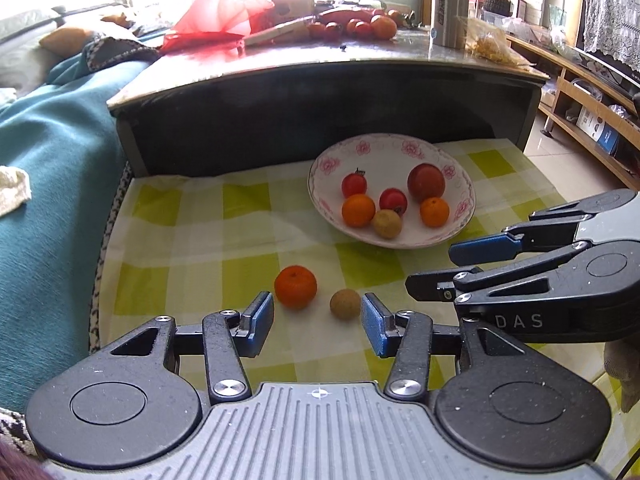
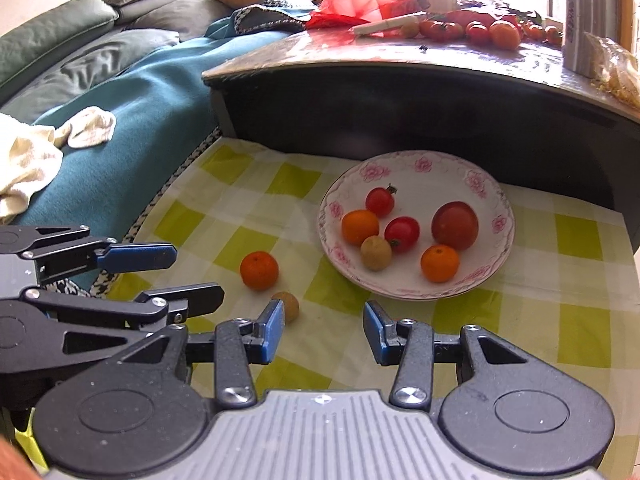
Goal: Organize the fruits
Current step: 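Withdraw both open tools from the plate toward the loose tangerine and kiwi, then grasp the tangerine with the left tool while the right tool grasps the brown kiwi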
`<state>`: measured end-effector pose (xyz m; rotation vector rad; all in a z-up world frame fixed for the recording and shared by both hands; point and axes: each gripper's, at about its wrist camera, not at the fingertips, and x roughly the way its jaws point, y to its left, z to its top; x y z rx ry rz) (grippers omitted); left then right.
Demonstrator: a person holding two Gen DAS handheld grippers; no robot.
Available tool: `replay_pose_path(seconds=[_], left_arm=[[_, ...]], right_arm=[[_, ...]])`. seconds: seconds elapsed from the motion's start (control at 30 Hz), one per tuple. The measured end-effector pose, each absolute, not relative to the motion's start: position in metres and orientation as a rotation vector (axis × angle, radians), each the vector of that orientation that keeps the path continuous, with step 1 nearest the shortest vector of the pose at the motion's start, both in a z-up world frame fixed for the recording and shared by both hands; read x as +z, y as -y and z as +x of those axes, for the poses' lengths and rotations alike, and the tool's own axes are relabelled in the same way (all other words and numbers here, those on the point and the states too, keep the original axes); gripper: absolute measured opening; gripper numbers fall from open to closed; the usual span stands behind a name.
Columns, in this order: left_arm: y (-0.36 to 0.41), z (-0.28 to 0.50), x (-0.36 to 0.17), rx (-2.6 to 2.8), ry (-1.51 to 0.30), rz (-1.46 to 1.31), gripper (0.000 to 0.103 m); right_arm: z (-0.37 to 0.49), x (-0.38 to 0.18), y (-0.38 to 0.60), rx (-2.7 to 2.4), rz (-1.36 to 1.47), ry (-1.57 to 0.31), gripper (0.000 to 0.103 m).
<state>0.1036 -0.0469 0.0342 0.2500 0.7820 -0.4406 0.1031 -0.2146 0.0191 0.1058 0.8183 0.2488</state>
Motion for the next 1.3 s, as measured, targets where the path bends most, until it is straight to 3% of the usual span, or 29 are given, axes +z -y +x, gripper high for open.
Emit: replay_pose_path(seconds=[0.93, 1.07, 1.3], left_arm=[[0.019, 0.116, -0.008, -0.422, -0.922, 0.256, 0.058], [0.017, 0.119, -0.009, -0.411, -0.925, 0.255, 0.058], [0.026, 0.130, -0.006, -0.415, -0.899, 0.274, 0.058]], right_arm=[[0.153, -0.028, 0.163, 0.399, -0.046, -0.879, 0.046], [0.153, -0.033, 0.155, 0.380, -0.083, -0.872, 0.029], [0.146, -0.026, 0.167, 0.358, -0.085, -0.905, 0.029]])
